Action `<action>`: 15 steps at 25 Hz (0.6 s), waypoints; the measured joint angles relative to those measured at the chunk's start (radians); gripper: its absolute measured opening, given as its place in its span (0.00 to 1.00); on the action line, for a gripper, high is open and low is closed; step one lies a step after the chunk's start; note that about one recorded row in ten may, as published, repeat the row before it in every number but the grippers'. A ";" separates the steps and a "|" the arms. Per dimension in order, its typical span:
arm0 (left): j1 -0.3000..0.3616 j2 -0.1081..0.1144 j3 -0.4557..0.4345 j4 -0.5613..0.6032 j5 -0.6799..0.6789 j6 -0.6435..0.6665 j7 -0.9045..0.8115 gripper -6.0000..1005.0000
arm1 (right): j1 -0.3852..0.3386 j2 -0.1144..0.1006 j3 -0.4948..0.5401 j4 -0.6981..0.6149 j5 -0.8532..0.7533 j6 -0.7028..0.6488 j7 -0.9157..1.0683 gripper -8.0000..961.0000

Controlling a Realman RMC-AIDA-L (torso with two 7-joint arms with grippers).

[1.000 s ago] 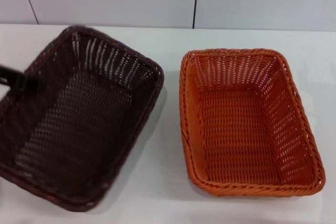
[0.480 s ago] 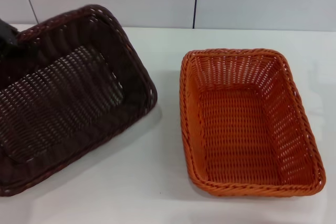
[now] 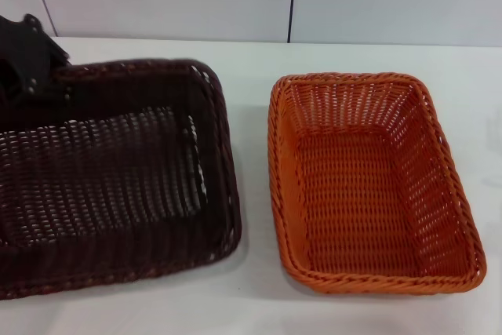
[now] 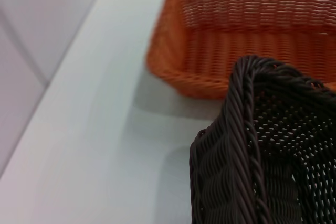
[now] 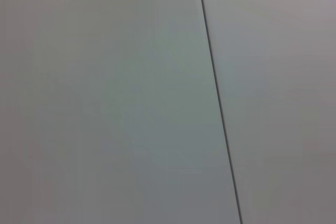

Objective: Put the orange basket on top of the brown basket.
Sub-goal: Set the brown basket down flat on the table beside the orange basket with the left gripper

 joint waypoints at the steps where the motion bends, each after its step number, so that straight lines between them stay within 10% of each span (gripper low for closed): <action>1: -0.015 -0.008 0.006 0.000 0.000 -0.036 0.069 0.19 | -0.005 0.000 -0.002 0.004 0.000 -0.002 0.000 0.69; 15: -0.031 -0.073 0.042 0.027 -0.006 -0.009 0.210 0.19 | -0.065 0.000 -0.009 0.032 0.000 -0.026 -0.001 0.69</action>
